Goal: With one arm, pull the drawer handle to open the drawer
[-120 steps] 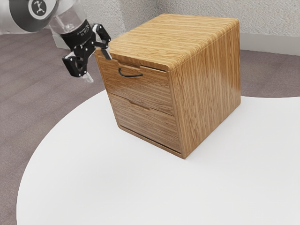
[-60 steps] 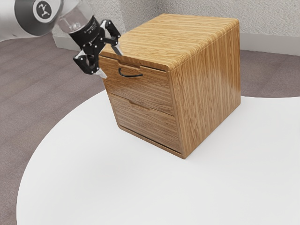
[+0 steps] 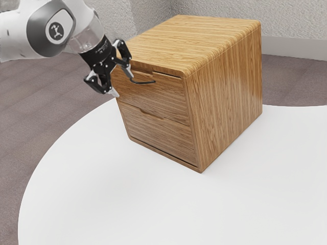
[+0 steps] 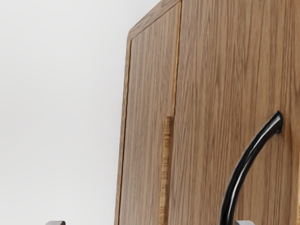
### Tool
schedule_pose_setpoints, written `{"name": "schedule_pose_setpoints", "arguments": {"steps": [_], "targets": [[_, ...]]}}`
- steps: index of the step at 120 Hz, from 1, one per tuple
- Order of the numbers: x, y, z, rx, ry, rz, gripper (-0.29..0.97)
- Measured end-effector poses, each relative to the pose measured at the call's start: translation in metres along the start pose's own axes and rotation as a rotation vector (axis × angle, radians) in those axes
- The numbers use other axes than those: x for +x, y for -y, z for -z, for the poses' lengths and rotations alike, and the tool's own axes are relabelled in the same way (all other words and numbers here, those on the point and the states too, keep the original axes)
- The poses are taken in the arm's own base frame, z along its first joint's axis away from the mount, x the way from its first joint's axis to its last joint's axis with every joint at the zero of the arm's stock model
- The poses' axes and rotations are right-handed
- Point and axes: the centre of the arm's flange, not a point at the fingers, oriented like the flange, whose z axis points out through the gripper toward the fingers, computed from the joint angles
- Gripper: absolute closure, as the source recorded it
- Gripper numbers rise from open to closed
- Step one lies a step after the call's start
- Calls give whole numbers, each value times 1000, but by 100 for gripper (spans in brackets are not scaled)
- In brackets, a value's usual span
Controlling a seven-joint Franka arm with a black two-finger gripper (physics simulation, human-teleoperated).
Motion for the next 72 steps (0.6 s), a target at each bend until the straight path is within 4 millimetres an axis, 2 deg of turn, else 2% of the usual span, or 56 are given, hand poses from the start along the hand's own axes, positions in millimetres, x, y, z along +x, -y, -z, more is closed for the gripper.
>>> {"name": "schedule_pose_setpoints", "arguments": {"steps": [44, 72], "targets": [[3, -11, -24, -24, 1, -22, 28], [3, -14, -28, -43, 3, -37, 35]]}}
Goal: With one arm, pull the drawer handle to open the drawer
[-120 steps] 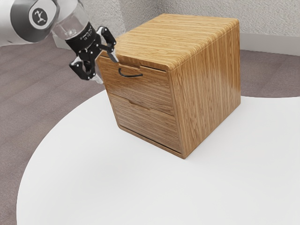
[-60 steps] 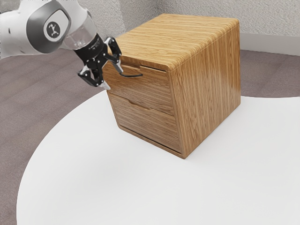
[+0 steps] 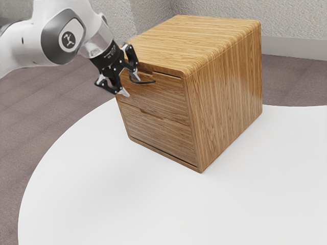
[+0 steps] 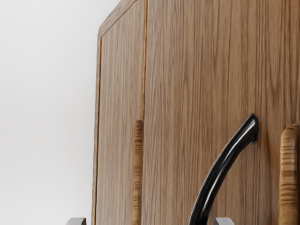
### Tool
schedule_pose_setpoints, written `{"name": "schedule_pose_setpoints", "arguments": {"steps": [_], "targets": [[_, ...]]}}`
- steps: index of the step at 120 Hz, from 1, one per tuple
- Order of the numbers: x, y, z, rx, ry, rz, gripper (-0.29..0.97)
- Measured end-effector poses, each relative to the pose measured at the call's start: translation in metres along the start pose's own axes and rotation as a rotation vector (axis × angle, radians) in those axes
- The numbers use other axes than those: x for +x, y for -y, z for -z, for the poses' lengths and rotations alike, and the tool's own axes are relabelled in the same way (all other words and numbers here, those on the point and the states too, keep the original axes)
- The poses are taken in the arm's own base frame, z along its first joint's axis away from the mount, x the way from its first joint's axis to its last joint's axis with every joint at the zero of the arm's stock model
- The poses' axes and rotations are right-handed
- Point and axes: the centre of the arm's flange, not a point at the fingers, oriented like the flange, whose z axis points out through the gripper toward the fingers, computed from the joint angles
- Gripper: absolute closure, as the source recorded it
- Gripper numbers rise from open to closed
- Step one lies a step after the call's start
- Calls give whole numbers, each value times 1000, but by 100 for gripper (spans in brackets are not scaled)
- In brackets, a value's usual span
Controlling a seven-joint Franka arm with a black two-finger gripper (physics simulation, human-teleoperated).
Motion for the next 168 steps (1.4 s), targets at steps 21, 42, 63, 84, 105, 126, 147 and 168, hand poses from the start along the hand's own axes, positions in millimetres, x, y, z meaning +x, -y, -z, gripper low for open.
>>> {"name": "schedule_pose_setpoints", "arguments": {"steps": [21, 42, 63, 84, 105, 126, 147, 168], "targets": [[0, 1, -3, 1, 1, -9, 43], [0, 0, -3, -1, 0, -18, 52], [0, 0, -2, -4, -1, -23, 57], [0, 6, -2, 3, 2, -25, 60], [-1, 10, 6, -2, 5, -27, 61], [-2, 14, 10, -4, 7, -29, 61], [-1, 22, 10, 8, 11, -27, 61], [-1, 28, 13, 11, 14, -25, 61]]}}
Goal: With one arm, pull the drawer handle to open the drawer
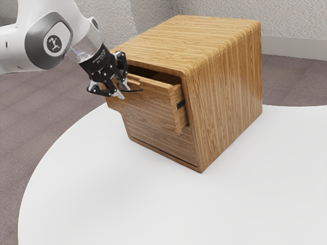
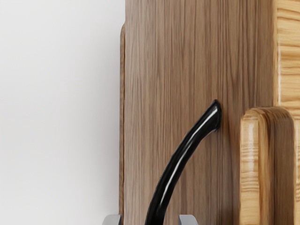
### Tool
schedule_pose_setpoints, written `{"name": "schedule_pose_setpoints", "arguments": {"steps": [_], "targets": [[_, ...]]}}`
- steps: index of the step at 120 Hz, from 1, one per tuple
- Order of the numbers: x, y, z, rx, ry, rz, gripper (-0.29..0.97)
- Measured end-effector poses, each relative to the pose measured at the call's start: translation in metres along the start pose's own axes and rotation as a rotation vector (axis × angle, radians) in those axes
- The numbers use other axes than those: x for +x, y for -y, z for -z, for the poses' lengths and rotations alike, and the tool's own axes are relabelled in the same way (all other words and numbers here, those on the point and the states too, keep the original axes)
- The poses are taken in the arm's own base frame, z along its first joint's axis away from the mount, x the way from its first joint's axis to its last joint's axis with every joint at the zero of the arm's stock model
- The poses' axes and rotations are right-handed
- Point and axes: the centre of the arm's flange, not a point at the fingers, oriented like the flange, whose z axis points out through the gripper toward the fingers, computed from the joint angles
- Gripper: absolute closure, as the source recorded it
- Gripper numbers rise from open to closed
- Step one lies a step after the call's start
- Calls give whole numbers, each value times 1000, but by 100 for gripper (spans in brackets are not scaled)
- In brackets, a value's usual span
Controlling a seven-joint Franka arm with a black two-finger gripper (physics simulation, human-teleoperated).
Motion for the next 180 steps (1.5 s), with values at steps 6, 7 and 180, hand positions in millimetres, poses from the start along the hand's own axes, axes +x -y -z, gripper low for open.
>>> {"name": "schedule_pose_setpoints", "arguments": {"steps": [6, 7, 180], "targets": [[0, 1, 0, 1, 1, 0, 61], [0, 1, 0, 1, 1, 1, 61], [-2, 50, 22, 7, 17, 19, 61]]}}
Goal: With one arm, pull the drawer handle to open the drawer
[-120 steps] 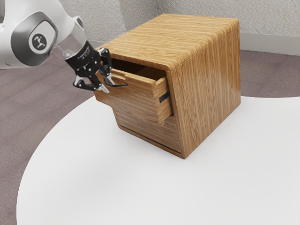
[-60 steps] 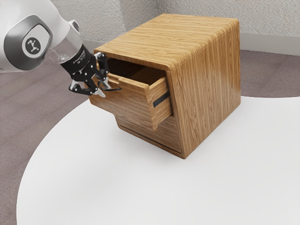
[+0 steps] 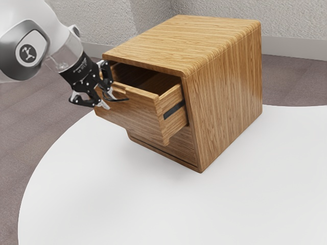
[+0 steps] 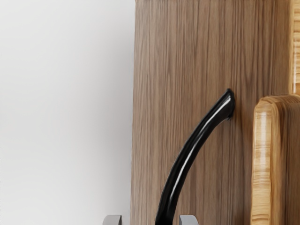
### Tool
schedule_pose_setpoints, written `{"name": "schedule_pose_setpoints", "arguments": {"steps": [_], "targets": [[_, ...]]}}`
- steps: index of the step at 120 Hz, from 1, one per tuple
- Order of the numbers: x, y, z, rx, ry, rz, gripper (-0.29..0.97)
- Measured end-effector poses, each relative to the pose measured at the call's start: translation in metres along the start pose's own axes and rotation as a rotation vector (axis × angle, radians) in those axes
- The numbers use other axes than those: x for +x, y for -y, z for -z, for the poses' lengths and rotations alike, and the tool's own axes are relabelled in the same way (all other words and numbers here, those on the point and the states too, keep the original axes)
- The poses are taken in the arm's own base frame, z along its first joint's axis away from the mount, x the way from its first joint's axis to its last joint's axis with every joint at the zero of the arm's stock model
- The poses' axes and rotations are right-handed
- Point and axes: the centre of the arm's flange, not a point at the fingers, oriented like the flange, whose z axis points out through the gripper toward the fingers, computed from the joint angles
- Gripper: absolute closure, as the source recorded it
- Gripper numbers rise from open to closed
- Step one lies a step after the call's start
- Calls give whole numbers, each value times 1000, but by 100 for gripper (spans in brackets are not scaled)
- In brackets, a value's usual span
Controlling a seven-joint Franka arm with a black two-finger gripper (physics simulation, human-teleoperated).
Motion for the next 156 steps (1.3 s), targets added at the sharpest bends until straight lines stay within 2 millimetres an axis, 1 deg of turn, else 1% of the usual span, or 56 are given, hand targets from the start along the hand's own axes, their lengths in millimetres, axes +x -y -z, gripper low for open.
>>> {"name": "schedule_pose_setpoints", "arguments": {"steps": [22, 48, 66, 92, 112, 134, 156], "targets": [[0, 9, 6, -3, 2, 3, 61], [-1, 17, 4, 5, 7, 5, 61], [-3, 25, 11, -1, 10, 5, 61], [-4, 34, 10, 4, 14, 7, 61], [-6, 42, 17, -8, 15, 8, 61], [-1, 53, 22, -11, 11, 21, 61], [0, 64, 32, -25, 10, 27, 61]]}}
